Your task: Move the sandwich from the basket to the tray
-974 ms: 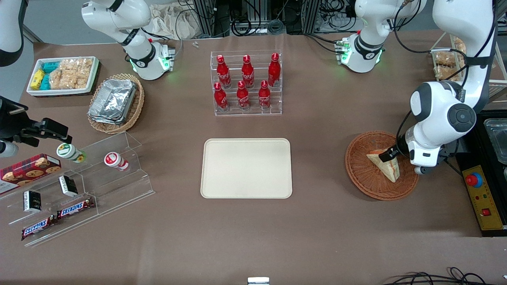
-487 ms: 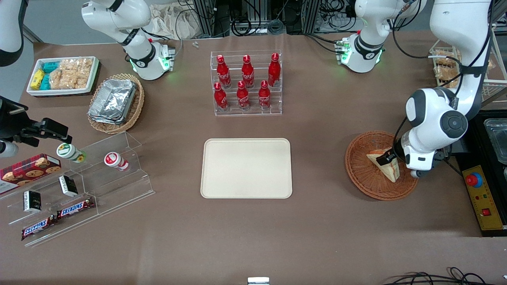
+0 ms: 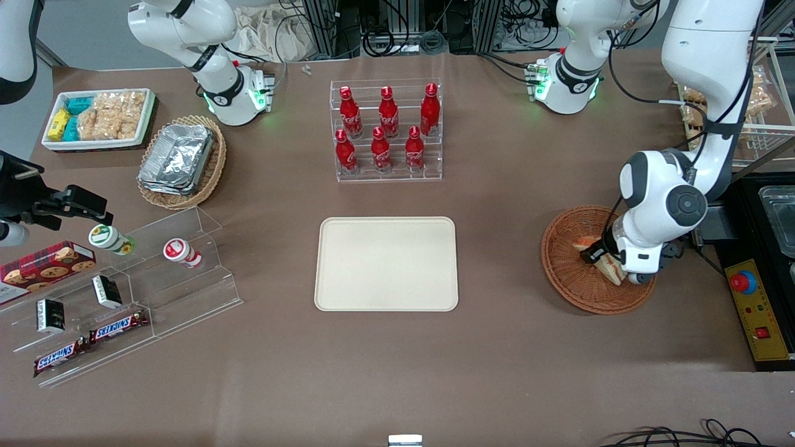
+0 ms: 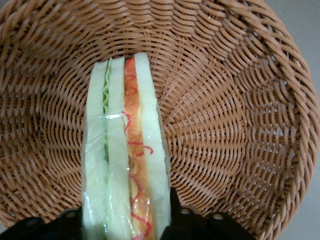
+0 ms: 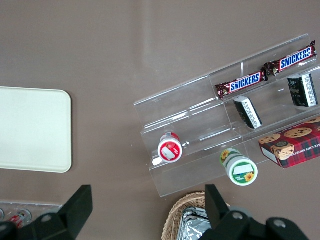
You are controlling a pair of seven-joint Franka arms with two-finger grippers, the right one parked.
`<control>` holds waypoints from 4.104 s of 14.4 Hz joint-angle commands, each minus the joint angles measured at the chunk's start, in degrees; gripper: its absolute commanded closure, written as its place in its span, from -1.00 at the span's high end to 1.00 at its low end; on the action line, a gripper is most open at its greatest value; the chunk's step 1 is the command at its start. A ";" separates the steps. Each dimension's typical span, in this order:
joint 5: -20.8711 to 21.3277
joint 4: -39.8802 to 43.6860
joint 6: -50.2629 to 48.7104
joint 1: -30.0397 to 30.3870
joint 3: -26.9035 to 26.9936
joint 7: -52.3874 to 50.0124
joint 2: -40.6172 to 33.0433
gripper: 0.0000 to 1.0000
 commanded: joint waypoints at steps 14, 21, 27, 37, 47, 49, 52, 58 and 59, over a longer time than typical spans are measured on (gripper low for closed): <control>-2.21 24.80 -39.48 -1.16 -9.26 8.45 -7.69 -1.00; 0.67 28.66 -25.88 -5.53 -22.02 13.03 2.40 -1.00; 12.82 31.93 -19.12 -16.61 -21.85 11.02 11.37 -1.00; 18.53 31.48 -9.07 -18.56 -21.76 3.10 22.27 0.07; 18.62 32.19 -11.87 -18.47 -21.67 -0.68 18.51 1.00; 18.09 33.50 -13.98 -17.08 -21.67 -0.77 15.53 1.00; 17.83 35.17 -22.14 -14.09 -21.67 0.20 8.85 1.00; 12.92 36.67 -28.84 -4.96 -21.93 5.46 0.32 1.00; 11.34 36.67 -29.11 -3.37 -22.02 8.00 -0.65 1.00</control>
